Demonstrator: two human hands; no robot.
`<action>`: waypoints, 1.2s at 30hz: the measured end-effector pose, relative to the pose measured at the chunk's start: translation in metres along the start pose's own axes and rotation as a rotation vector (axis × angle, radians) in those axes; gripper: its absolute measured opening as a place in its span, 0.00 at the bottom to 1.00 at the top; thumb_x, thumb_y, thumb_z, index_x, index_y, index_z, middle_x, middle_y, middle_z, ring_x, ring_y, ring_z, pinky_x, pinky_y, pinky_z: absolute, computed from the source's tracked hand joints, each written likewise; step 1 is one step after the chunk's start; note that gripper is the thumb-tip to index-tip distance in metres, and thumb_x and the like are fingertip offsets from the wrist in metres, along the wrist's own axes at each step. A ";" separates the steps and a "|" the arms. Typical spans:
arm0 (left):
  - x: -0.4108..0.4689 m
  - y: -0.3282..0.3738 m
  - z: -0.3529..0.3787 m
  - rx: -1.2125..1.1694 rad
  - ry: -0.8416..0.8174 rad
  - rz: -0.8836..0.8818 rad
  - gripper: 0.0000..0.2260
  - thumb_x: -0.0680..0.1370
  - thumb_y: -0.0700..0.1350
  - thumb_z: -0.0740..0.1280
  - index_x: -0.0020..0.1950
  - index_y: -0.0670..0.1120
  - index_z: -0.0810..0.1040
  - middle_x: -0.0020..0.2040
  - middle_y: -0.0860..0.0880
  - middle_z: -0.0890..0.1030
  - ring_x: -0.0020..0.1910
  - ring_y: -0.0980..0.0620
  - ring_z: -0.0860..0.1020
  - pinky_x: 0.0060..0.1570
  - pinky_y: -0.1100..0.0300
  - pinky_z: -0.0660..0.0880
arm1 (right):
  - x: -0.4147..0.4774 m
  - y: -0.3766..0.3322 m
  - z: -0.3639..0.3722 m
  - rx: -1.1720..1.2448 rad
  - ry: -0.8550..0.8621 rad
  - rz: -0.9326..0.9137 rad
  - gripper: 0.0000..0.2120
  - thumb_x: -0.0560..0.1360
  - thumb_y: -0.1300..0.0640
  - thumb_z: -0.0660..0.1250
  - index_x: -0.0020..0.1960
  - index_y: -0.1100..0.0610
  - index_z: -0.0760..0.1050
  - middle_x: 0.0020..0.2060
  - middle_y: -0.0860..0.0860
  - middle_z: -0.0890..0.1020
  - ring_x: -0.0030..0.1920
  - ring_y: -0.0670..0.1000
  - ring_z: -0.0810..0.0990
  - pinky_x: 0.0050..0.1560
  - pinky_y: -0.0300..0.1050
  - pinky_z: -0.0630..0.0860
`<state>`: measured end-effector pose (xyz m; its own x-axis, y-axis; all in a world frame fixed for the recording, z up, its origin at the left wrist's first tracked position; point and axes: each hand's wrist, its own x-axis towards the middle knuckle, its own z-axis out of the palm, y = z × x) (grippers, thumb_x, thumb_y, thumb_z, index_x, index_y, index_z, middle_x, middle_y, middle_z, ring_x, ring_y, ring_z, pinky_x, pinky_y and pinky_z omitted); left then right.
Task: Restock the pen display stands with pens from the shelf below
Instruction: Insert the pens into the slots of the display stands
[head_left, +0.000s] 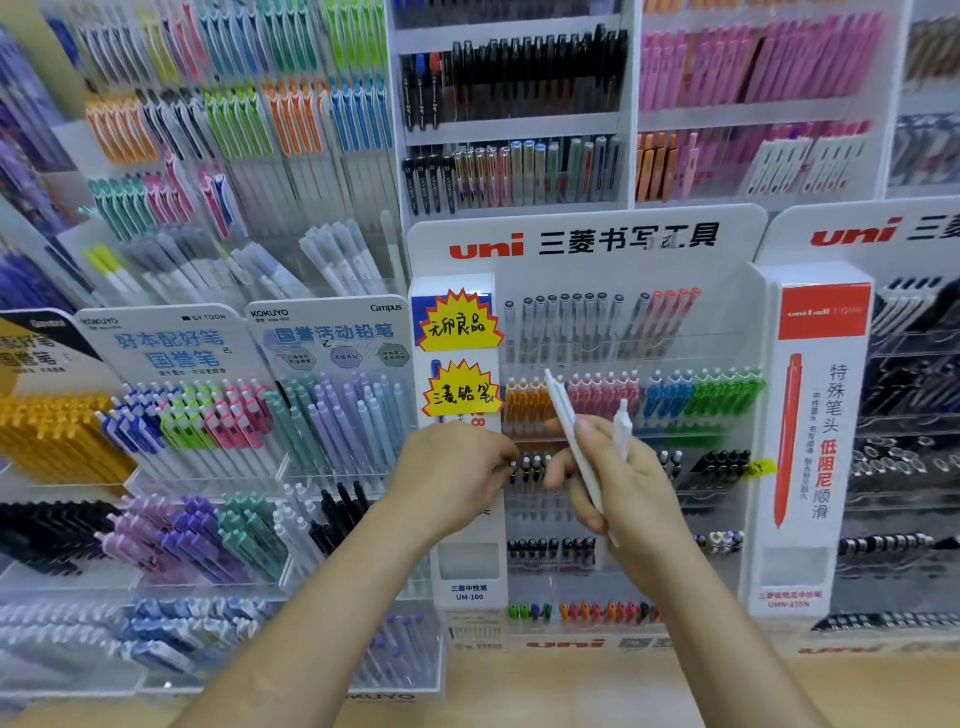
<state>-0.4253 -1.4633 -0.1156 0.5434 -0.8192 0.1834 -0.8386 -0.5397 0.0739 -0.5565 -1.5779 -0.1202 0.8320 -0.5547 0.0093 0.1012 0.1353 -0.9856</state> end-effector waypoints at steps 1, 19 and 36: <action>-0.001 0.002 -0.001 0.019 -0.003 -0.008 0.11 0.80 0.53 0.61 0.60 0.59 0.78 0.50 0.54 0.83 0.52 0.50 0.79 0.46 0.56 0.75 | -0.002 0.001 0.000 0.103 -0.027 0.041 0.14 0.83 0.54 0.56 0.58 0.60 0.77 0.33 0.57 0.79 0.20 0.47 0.62 0.21 0.38 0.61; -0.127 -0.075 -0.063 -1.620 0.224 -0.361 0.10 0.71 0.51 0.67 0.39 0.45 0.82 0.31 0.47 0.79 0.26 0.54 0.73 0.27 0.64 0.70 | -0.058 0.006 0.152 0.076 -0.357 0.221 0.18 0.77 0.49 0.61 0.45 0.62 0.80 0.28 0.56 0.70 0.24 0.50 0.61 0.25 0.40 0.59; -0.275 -0.277 -0.084 -1.465 0.497 -0.635 0.06 0.71 0.33 0.71 0.46 0.41 0.83 0.38 0.43 0.85 0.35 0.51 0.81 0.36 0.62 0.79 | -0.036 0.073 0.358 -0.006 -0.158 0.276 0.24 0.82 0.58 0.50 0.31 0.54 0.74 0.28 0.52 0.78 0.32 0.54 0.72 0.38 0.48 0.68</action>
<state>-0.3458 -1.0719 -0.1038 0.9642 -0.2646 0.0180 0.0145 0.1206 0.9926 -0.3836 -1.2546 -0.1318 0.9021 -0.3635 -0.2327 -0.1428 0.2575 -0.9557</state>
